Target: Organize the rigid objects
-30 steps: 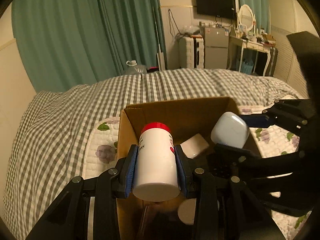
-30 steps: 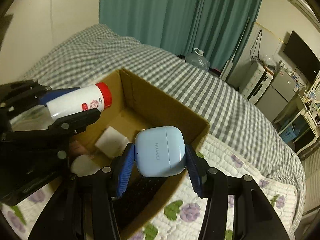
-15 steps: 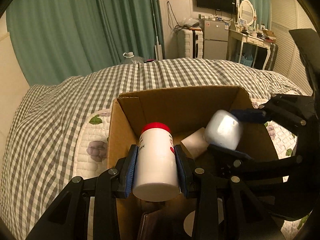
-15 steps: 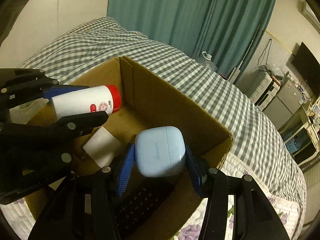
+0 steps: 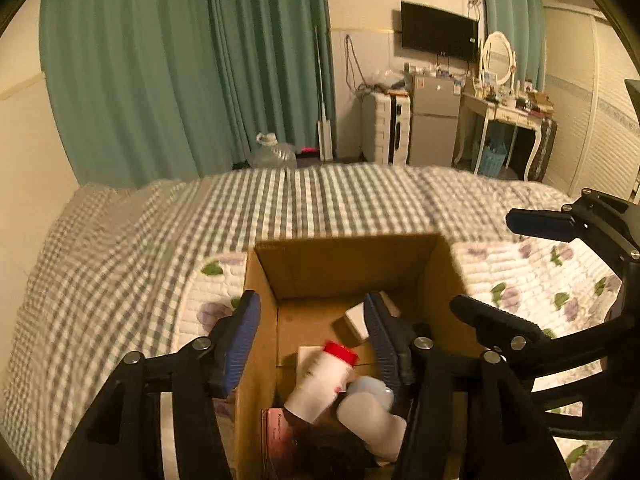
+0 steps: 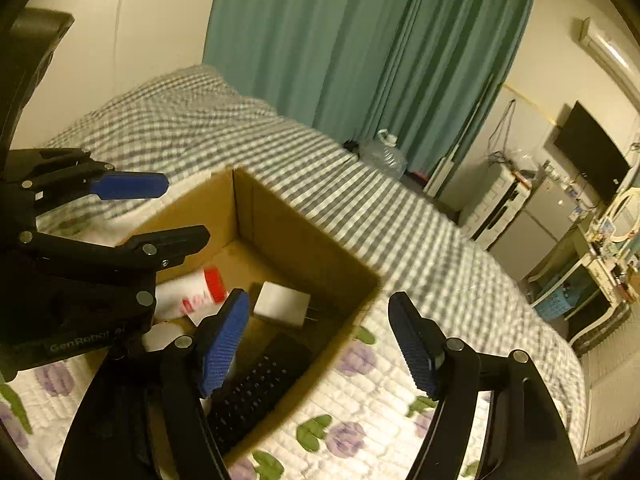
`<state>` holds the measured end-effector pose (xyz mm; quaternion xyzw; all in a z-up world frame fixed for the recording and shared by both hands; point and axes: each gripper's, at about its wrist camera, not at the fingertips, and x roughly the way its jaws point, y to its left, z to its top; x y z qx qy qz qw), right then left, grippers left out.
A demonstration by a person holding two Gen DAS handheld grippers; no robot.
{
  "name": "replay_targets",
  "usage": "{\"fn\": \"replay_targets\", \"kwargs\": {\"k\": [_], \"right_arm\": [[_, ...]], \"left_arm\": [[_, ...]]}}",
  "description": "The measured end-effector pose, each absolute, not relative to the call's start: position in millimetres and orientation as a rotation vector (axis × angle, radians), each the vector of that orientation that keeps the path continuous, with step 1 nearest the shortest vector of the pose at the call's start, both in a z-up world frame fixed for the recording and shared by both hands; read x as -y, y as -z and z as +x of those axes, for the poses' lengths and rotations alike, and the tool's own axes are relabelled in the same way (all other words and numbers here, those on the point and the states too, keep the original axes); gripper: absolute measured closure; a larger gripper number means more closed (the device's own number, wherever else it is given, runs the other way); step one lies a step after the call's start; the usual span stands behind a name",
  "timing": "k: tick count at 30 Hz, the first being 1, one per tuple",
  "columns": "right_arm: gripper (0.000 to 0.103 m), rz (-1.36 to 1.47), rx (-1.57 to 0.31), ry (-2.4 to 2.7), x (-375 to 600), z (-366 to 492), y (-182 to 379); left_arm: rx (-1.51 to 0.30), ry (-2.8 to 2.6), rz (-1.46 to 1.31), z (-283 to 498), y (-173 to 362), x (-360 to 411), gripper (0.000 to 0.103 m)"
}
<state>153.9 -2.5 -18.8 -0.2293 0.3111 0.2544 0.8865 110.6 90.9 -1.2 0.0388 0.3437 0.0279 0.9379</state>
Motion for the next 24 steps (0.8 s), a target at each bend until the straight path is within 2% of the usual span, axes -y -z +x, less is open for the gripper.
{"fn": "replay_targets", "kwargs": {"k": [8,16,24], "right_arm": [[0.028,-0.451,-0.559,-0.440,40,110,-44],[0.012,-0.378,-0.450,-0.327,84,56,-106],[0.000,-0.244,-0.373,-0.219,124,4,-131]], "left_arm": [[-0.562,-0.039,0.079,59,-70,-68,0.037],[-0.440,-0.018,0.077,12,-117,-47,0.031],[-0.342,-0.006,0.052,-36,-122,-33,0.030]]}}
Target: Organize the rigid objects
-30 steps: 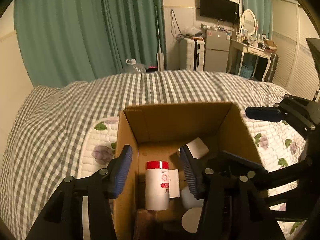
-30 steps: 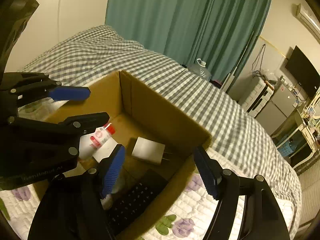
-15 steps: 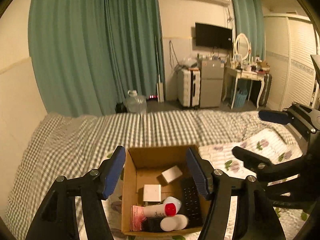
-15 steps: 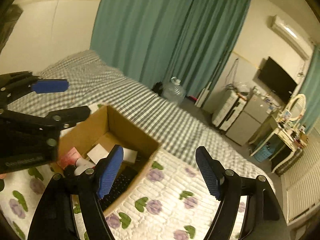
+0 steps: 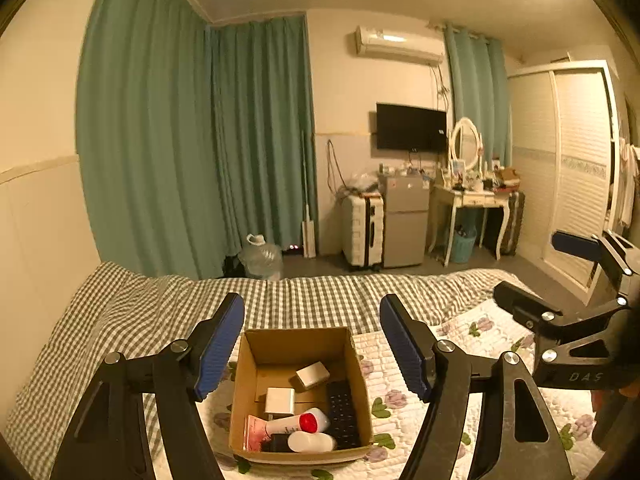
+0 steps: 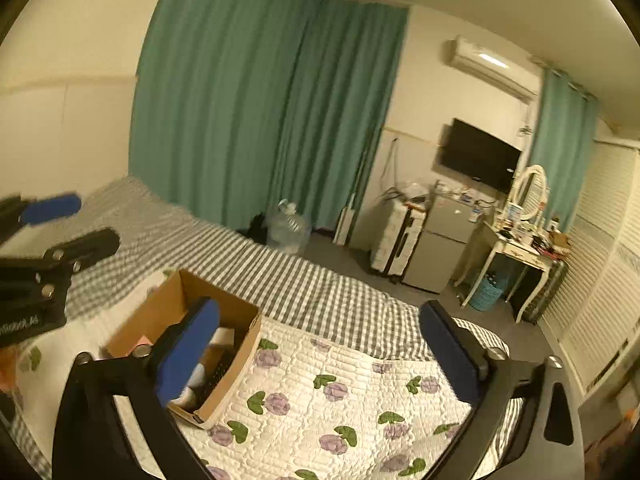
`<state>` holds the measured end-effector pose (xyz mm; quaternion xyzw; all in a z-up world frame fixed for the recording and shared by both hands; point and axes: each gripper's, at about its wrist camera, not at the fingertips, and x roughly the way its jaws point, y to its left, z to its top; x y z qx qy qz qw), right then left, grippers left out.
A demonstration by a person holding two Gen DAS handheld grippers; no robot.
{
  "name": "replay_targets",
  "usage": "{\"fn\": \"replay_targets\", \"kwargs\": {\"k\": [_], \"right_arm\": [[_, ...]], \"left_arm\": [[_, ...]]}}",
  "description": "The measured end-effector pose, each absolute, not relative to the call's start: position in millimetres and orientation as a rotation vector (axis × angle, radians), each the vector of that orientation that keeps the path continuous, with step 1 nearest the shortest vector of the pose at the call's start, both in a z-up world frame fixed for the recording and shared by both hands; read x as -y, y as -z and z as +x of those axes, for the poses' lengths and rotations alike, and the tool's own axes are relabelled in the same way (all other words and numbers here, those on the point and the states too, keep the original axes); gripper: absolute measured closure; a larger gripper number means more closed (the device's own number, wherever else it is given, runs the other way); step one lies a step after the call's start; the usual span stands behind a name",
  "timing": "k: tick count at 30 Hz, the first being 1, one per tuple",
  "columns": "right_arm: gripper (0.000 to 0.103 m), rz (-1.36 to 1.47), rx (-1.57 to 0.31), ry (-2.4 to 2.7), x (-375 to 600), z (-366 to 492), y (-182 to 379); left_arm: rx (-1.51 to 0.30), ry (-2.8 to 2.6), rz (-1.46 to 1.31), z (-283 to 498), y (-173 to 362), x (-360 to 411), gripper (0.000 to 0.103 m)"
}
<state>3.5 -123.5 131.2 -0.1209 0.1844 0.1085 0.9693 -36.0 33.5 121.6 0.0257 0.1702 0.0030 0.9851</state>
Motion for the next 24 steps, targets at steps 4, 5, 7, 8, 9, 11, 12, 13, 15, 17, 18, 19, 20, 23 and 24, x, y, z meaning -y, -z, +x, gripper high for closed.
{"fn": "replay_targets", "kwargs": {"k": [4,5,7,8,9,11,12,13,15,17,18,19,20,23,24], "right_arm": [[0.000,-0.180,-0.342,-0.197,136,-23,-129],[0.000,-0.162,-0.334,-0.198,139,-29,-128],[0.000,-0.122,-0.310,-0.183,146,-42,-121],[0.000,-0.097,-0.303,-0.169,149,-47,-116],[0.000,-0.066,-0.301,-0.167,152,-52,-109],[0.000,-0.010,-0.302,-0.166,157,-59,-90],[0.000,0.007,-0.306,-0.148,158,-61,-75],[0.000,0.007,-0.311,-0.130,158,-62,-62],[0.000,0.011,-0.334,-0.105,158,-62,-38],[0.000,0.005,-0.359,-0.100,155,-61,-23],[0.000,0.007,-0.367,-0.100,156,-59,-20],[0.000,0.015,-0.374,-0.098,156,-58,-18],[0.000,0.022,-0.378,-0.095,157,-57,-18],[0.000,0.028,-0.373,-0.085,160,-57,-18],[0.000,0.029,-0.378,-0.085,160,-56,-16]], "left_arm": [[-0.301,-0.008,0.062,-56,-110,-25,0.028],[-0.287,-0.017,0.062,-61,-105,-24,0.028],[-0.266,-0.029,0.053,-69,-91,-24,0.027],[-0.248,-0.036,0.048,-74,-81,-24,0.027],[-0.227,-0.046,0.047,-79,-71,-24,0.027],[-0.209,-0.062,0.066,-84,-50,-21,0.027],[-0.220,-0.066,0.076,-84,-41,-20,0.027],[-0.242,-0.067,0.082,-83,-32,-19,0.027],[-0.272,-0.067,0.076,-81,-23,-21,0.027],[-0.287,-0.068,0.067,-80,-19,-22,0.027],[-0.291,-0.071,0.069,-80,-17,-22,0.027],[-0.295,-0.075,0.072,-78,-17,-21,0.027],[-0.295,-0.073,0.070,-80,-16,-22,0.027],[-0.305,-0.059,0.057,-82,-11,-21,0.027],[-0.309,-0.060,0.060,-82,-10,-21,0.027]]}}
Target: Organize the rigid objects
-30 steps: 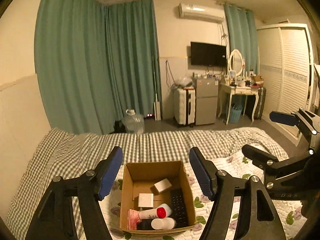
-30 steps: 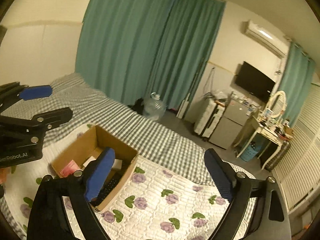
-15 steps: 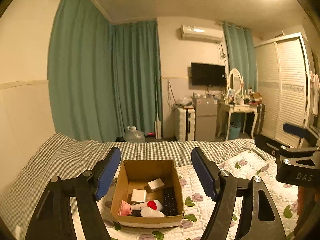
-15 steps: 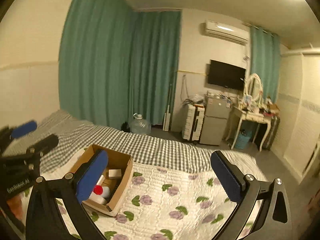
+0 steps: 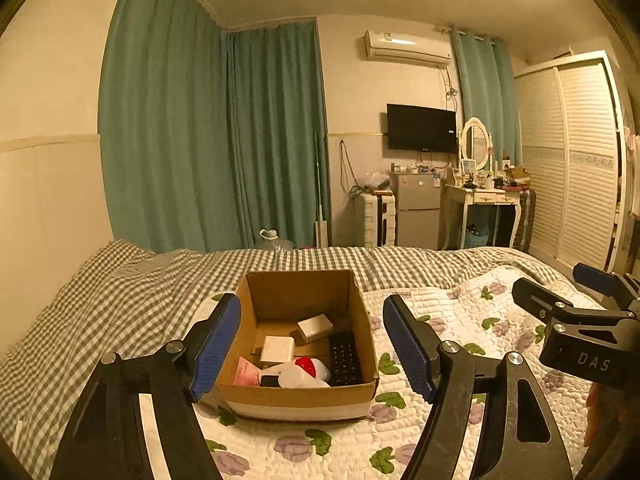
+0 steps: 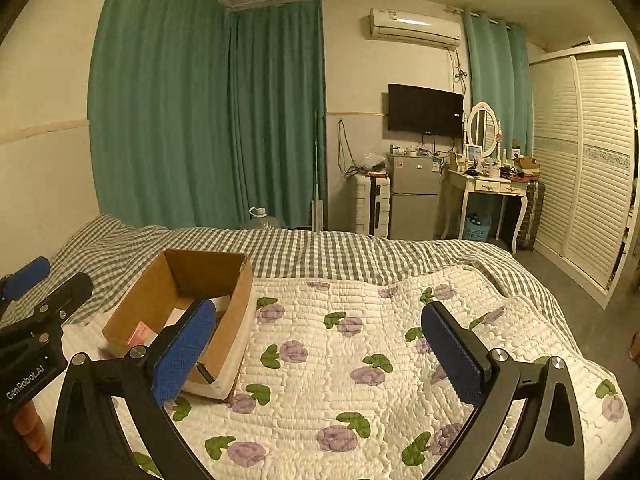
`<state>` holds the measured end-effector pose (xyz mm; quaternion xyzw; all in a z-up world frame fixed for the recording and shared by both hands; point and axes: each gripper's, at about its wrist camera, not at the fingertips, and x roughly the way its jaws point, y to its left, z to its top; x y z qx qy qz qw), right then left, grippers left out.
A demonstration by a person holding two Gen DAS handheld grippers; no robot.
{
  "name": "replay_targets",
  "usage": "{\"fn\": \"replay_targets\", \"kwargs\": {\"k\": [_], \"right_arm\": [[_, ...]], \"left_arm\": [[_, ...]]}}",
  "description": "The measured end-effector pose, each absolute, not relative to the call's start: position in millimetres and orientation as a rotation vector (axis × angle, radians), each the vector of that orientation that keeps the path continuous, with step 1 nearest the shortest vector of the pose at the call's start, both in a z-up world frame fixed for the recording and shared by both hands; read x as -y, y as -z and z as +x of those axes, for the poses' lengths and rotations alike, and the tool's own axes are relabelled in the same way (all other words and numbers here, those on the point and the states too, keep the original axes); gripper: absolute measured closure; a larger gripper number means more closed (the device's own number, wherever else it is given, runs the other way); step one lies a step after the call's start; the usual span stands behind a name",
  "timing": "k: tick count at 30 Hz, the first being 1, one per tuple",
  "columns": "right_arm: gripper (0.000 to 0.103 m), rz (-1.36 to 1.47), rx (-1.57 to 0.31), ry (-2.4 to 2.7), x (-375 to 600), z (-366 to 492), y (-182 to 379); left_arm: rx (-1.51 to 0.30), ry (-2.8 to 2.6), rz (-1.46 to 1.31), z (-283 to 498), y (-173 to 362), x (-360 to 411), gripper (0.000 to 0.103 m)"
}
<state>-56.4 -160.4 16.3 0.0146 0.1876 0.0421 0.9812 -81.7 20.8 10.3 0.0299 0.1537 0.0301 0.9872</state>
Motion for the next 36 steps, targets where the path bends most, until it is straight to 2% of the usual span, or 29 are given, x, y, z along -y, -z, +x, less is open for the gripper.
{"fn": "replay_targets", "kwargs": {"k": [36], "right_arm": [[0.000,0.016,-0.435,-0.083,151,-49,-4]], "left_arm": [[-0.373,-0.048,0.040,-79,-1,-22,0.027]]}}
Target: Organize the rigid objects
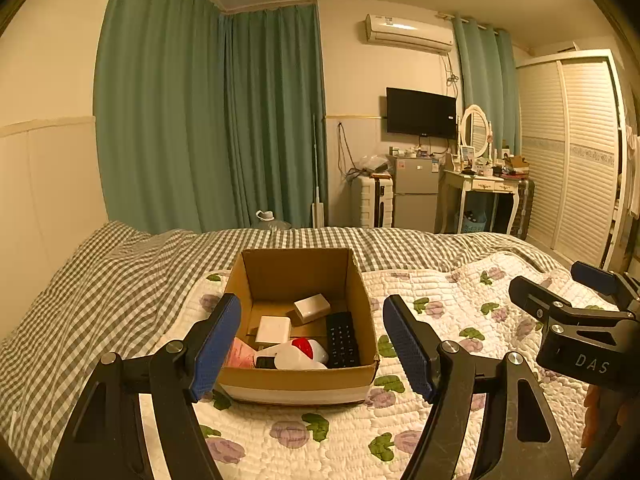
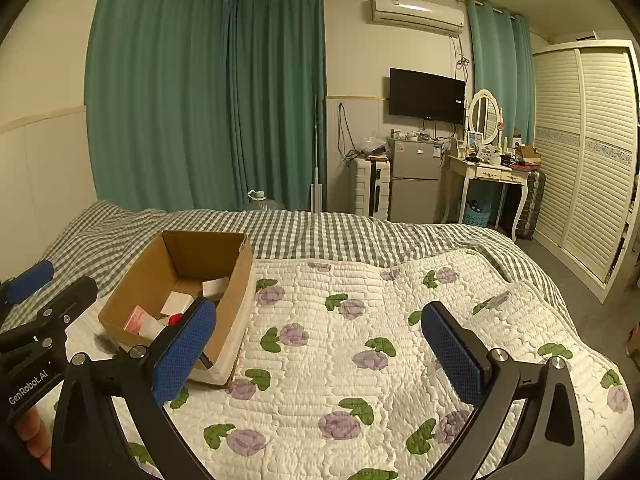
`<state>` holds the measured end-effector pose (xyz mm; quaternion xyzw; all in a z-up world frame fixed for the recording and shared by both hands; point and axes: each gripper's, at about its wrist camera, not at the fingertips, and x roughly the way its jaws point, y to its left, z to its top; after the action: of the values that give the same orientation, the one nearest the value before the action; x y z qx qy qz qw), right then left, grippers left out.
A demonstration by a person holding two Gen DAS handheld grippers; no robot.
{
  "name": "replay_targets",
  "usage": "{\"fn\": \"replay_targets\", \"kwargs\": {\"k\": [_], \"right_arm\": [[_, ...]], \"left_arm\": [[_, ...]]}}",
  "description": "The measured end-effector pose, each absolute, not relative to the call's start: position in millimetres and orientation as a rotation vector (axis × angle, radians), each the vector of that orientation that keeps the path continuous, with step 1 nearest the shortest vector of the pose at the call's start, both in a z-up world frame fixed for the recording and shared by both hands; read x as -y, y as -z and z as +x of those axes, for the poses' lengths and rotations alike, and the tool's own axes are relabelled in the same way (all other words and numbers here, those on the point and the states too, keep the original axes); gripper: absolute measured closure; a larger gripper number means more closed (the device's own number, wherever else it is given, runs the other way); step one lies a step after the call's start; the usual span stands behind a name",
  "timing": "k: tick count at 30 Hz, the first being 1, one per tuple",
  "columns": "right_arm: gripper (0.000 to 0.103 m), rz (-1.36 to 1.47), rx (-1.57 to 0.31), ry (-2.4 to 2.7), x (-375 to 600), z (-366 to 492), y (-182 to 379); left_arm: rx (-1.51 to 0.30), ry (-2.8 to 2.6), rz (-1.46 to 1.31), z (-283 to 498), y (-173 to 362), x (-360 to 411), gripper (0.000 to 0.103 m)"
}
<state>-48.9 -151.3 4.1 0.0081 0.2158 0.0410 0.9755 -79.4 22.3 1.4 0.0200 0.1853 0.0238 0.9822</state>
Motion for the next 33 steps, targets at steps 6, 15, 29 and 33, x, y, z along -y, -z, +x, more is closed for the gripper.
{"fn": "replay_targets", "kwargs": {"k": [6,15,29,33], "right_arm": [[0.000,0.015,-0.438,-0.081,150.9,-49.1,-3.2],[0.000,0.012,-0.440,-0.082,150.4,-48.9,-2.4],[0.000,0.012,-0.442,-0.084,150.7,-48.7,-1.4],[0.000,0.011,-0.444,-0.083,151.0,-48.8,-1.3]], "left_arm": [[-0.383,-0.047,0.034,-78.5,-0.8,-22.6,0.027],[-0.387,-0.041,0.032,-77.1,0.6,-21.4,0.027],[-0.391,-0.046,0.032,-76.0,1.6,-21.6,0.027],[-0.395,-0.047,0.030,-76.7,4.5,-22.0,0.027]]}}
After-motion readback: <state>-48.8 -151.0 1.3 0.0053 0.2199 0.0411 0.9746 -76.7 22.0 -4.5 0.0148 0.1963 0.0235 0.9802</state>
